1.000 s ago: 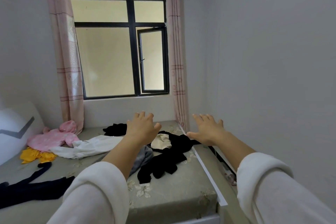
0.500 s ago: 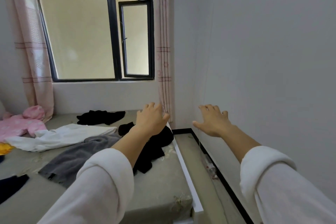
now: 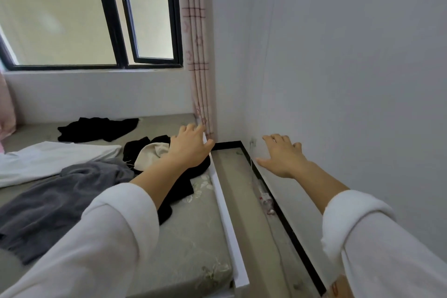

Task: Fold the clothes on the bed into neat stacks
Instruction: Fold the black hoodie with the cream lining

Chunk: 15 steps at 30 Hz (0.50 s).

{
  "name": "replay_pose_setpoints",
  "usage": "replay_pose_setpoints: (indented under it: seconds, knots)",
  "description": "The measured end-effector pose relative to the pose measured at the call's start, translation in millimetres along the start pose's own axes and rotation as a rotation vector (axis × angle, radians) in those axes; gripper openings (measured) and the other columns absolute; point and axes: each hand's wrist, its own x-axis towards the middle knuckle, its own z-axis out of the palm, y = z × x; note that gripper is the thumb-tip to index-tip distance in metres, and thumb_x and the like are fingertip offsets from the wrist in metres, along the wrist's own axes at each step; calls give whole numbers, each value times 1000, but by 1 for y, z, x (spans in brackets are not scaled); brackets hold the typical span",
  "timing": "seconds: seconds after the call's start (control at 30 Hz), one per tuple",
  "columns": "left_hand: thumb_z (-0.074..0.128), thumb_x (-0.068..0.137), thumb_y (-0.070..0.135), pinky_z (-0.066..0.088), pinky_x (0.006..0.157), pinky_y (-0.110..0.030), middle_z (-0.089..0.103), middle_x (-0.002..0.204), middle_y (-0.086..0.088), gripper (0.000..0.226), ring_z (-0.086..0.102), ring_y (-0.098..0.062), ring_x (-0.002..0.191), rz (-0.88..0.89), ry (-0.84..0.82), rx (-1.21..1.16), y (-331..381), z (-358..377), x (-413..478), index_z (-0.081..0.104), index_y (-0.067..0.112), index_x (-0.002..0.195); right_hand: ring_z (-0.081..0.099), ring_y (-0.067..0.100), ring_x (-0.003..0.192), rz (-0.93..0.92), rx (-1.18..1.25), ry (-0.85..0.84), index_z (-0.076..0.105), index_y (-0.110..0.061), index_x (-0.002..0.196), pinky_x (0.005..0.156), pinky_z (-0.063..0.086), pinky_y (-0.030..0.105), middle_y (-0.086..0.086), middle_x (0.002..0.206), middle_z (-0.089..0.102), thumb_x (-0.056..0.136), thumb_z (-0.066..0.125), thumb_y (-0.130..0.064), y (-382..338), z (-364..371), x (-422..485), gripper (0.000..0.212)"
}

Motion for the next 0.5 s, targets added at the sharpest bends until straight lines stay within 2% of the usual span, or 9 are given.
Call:
replay_pose_setpoints:
  seconds: [0.1,0.23,0.5]
  knots:
    - [41,93,41,38,94,-45,45,137,-7,46,38,-27,126,-29,-1,-16,-7,33,53,45,15,132,27,27,136,-7,44,-35,26,-18,145,104,26,50,6,150,30,91,46,-52,9,20,60,67]
    - [40,94,41,37,100,-47,42,142,-7,49,36,-28,129,-73,-76,-13,-23,77,110,42,18,137,28,27,135,-38,58,-80,23,-17,147,104,27,49,6,150,30,92,45,-52,16,48,132,69]
    - [40,94,42,36,103,-49,39,144,-7,53,35,-28,131,-293,-223,-47,-68,162,187,39,17,140,23,26,139,-162,61,-230,19,-18,149,108,26,49,5,153,25,93,46,-51,23,115,268,71]
